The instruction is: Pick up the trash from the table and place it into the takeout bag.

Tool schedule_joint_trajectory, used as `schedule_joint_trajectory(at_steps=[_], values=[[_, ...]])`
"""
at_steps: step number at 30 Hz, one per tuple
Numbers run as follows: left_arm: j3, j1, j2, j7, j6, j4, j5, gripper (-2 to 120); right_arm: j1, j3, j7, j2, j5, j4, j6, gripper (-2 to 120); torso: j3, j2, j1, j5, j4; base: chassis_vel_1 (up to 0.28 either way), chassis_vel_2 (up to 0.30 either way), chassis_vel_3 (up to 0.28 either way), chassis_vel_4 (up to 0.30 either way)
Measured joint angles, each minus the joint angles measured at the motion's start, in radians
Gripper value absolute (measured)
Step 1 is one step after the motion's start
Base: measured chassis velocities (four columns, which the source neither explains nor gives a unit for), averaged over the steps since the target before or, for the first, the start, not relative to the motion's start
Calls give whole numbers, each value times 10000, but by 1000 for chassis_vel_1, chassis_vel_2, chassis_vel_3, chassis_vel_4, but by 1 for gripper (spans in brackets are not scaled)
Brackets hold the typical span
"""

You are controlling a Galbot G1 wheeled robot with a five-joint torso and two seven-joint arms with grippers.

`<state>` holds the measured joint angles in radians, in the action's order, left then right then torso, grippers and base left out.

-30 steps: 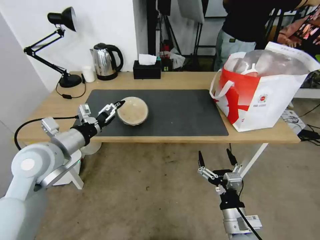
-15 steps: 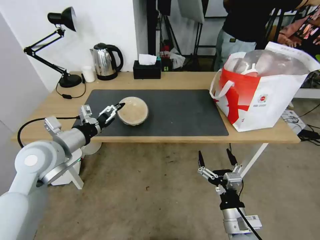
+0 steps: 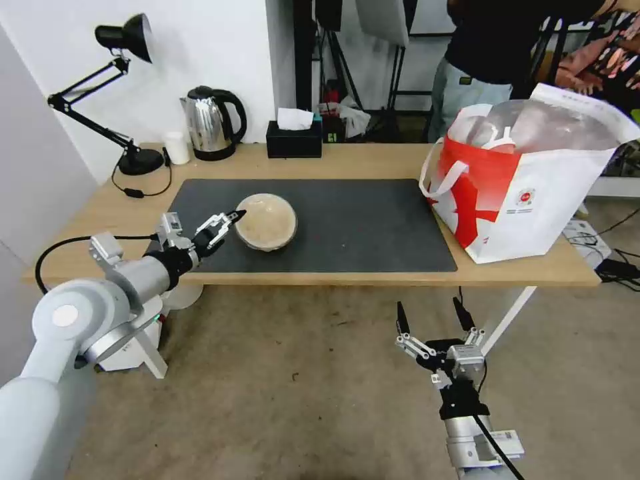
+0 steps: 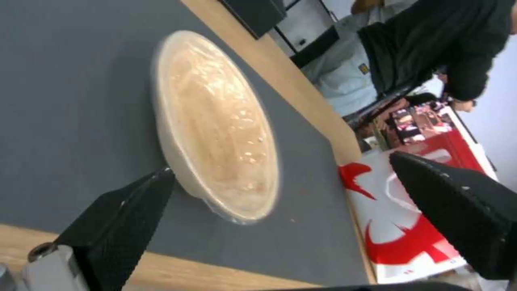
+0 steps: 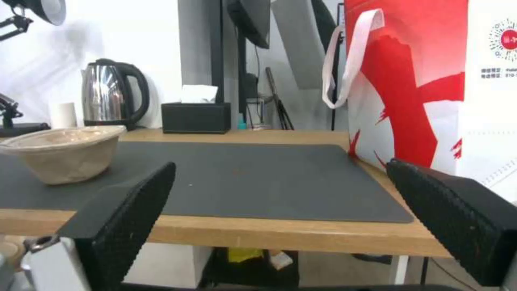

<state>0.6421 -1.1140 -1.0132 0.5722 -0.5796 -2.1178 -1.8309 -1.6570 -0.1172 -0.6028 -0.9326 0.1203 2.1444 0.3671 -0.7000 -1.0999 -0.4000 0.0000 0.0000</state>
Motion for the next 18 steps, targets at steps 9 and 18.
schedule_joint_trajectory(at_steps=[9, 18], values=[[-107, 273, 114, -2, 12, 502, 77, 100, 0, 0, 0, 0, 0, 0, 0, 100, 0, 0, 0, -1, 0, 0, 0, 0, 0], [-270, 539, 169, 50, 20, 944, 159, 100, 0, 0, 0, 0, 0, 0, 0, 100, 0, 0, -1, -1, 0, 0, 0, 0, 0]])
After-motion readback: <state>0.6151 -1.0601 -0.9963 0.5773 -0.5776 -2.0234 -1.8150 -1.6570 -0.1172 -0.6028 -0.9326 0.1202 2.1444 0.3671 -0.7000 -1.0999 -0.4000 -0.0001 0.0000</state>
